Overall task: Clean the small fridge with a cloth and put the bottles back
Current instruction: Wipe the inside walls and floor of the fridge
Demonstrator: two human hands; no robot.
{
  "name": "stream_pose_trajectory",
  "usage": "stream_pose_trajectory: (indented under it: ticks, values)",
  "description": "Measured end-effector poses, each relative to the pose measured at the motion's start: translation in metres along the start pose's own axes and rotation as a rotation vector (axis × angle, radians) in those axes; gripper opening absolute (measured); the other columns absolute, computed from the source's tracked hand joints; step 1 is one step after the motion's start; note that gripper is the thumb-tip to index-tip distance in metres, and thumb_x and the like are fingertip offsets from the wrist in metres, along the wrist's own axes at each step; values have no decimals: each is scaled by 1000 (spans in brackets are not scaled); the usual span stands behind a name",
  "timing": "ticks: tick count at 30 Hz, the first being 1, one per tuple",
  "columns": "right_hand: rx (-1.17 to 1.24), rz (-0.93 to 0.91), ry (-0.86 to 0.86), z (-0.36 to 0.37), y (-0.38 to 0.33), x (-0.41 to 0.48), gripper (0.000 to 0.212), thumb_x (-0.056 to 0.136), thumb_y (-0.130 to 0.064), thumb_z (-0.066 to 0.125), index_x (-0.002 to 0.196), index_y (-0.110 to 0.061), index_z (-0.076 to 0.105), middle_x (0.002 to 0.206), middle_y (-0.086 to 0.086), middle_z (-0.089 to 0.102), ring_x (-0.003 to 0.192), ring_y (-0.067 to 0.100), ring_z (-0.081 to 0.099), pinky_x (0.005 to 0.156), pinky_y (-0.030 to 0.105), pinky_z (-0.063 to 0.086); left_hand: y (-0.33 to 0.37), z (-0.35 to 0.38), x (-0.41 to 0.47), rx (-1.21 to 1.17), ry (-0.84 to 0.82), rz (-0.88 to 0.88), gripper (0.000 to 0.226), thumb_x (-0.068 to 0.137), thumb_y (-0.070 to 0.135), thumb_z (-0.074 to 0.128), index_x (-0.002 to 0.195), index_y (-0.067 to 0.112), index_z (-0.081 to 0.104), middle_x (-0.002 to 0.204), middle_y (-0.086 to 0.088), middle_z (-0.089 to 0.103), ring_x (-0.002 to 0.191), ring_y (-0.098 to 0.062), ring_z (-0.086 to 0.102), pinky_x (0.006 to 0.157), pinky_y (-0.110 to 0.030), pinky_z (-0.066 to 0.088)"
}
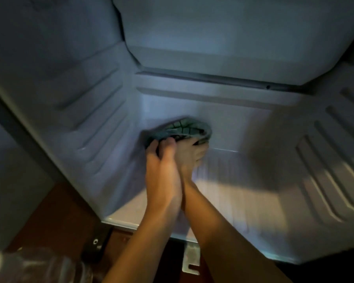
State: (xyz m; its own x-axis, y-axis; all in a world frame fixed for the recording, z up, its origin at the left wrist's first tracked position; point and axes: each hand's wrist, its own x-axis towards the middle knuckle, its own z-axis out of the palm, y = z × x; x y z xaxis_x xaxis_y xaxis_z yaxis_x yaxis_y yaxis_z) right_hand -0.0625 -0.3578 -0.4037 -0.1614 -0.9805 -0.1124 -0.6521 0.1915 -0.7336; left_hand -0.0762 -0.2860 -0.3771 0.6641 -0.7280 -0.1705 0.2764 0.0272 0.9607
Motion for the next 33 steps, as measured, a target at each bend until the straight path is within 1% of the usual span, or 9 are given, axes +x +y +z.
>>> stream_pose_trajectory:
  ticks: [2,5,8,11,16,21,26,29,33]
  values:
    - [-146,-172,-82,-3,-16,-11,76,98,-33,42,157,-14,-2,155,20,9,135,37,25,103,46,30,-1,-13,6,-75,90,-38,60,80,56,62,131,26,59,119,-2,69,108,-18,66,101,-41,48]
    - [-345,-556,-190,1,-24,-15,66,96,-31,48,153,-30,16,145,12,-2,127,42,23,95,55,31,0,-22,12,-137,160,-46,56,80,54,62,129,26,62,112,2,71,107,-17,66,96,-36,48]
    - [-410,-646,-181,-1,-22,-6,51,100,-30,43,149,-31,28,138,8,-2,121,42,24,90,56,36,5,-18,13,-97,157,-19,36,95,35,55,129,25,61,109,4,71,101,-12,66,82,-26,48]
    - [-441,-703,-179,-7,-7,3,53,102,-34,43,152,-33,23,147,5,-1,121,42,31,80,47,36,8,-8,11,-36,85,-10,36,91,37,58,126,29,62,108,5,72,104,-16,67,88,-34,49]
    - [-397,-636,-127,-32,13,11,66,102,-27,42,156,-36,4,156,7,-8,130,45,26,90,52,46,7,10,9,29,4,-25,29,98,13,52,123,25,58,115,1,66,112,-19,62,98,-34,48]
    - [-271,-438,26,-79,59,25,70,101,-21,43,158,-22,1,160,16,-3,133,45,32,101,51,43,-10,40,-9,-68,-253,-100,40,101,-3,36,131,14,57,111,1,66,84,2,67,69,-10,54]
    - [175,-339,111,-112,96,29,81,92,-6,54,155,3,3,158,32,7,144,51,20,118,59,18,-14,94,-29,256,-392,181,48,76,41,56,121,29,67,142,-6,54,132,-16,49,117,-35,32]
    - [275,-178,57,-112,93,40,61,95,-24,52,145,6,35,141,28,45,131,45,45,109,55,38,-11,93,-25,389,-380,218,46,68,57,50,109,47,69,139,1,56,134,-16,46,118,-40,29]
    - [413,142,14,-99,72,46,38,86,-28,66,114,-2,68,114,17,69,110,35,64,95,43,52,-1,58,-17,493,-379,254,23,102,21,49,114,33,65,144,3,51,135,-13,44,118,-33,29]
